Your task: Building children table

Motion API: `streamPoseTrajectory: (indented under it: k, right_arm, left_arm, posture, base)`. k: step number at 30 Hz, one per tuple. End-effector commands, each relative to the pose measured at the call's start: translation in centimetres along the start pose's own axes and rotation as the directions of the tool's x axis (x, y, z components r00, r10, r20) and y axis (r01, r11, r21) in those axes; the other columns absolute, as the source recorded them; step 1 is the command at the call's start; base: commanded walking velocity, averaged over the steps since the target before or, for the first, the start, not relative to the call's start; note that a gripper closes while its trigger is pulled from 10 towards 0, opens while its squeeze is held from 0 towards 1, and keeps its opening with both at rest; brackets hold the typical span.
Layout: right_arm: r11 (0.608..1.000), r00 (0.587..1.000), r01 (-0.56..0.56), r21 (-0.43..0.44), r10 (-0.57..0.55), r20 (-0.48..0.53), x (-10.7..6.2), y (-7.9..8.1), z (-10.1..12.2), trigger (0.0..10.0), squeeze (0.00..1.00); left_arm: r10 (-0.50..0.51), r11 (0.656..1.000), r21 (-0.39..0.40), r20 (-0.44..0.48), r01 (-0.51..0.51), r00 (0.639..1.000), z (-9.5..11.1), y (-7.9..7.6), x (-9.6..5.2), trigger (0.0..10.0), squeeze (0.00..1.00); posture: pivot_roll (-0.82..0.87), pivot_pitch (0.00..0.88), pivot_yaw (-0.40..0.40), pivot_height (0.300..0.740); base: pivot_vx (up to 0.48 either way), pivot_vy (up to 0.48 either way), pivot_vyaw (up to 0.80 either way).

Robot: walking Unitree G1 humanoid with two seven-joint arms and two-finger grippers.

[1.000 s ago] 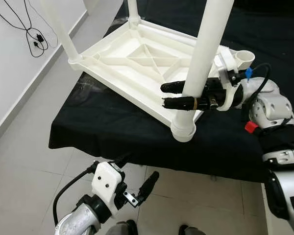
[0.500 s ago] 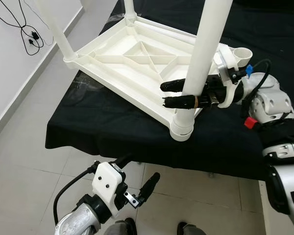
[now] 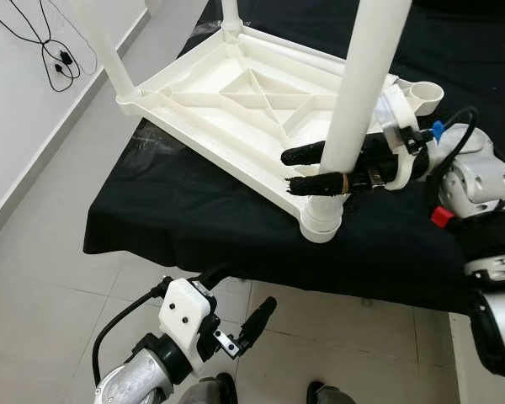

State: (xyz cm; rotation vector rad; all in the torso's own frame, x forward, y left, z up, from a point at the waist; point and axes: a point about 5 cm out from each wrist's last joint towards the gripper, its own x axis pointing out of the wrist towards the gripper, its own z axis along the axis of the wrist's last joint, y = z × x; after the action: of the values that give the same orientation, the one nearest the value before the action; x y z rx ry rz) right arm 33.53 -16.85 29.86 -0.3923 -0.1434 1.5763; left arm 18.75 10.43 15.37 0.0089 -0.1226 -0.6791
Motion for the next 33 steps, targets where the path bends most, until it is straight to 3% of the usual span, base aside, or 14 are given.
streamPoseTrajectory:
  k: [1,9,20,33]
  right_arm:
    - [0.991,0.996,-0.074,0.11,0.078,-0.035,1.2,1.3,-2.7,10.0,0.0]
    - [0.988,0.995,-0.087,0.13,0.093,-0.04,1.8,2.4,-3.6,10.0,0.0]
    - [0.982,0.987,0.094,0.163,-0.071,-0.141,1.9,2.1,-4.2,10.0,0.0]
    - [0.959,0.962,0.226,0.169,-0.193,-0.193,2.2,1.8,-4.7,10.0,0.0]
  left_arm:
    - [-0.01,1.0,-0.014,-0.011,0.01,1.0,-0.3,-0.3,-0.2,10.0,0.0]
    - [-0.007,1.0,-0.016,-0.008,0.007,1.0,-0.3,-0.4,-0.2,10.0,0.0]
    - [-0.012,1.0,-0.028,-0.007,0.011,1.0,-0.6,-0.6,-0.1,10.0,0.0]
    - [-0.011,0.999,-0.031,-0.006,0.011,1.0,-0.6,-0.7,-0.2,10.0,0.0]
  posture:
    - [0.05,0.302,0.064,0.74]
    - [0.05,0.293,0.062,0.74]
    - [0.02,0.272,0.059,0.74]
    - [0.02,0.272,0.057,0.74]
  base:
    - [0.0,0.0,0.0]
    - [0.0,0.0,0.0]
    - [0.0,0.0,0.0]
    - [0.0,0.0,0.0]
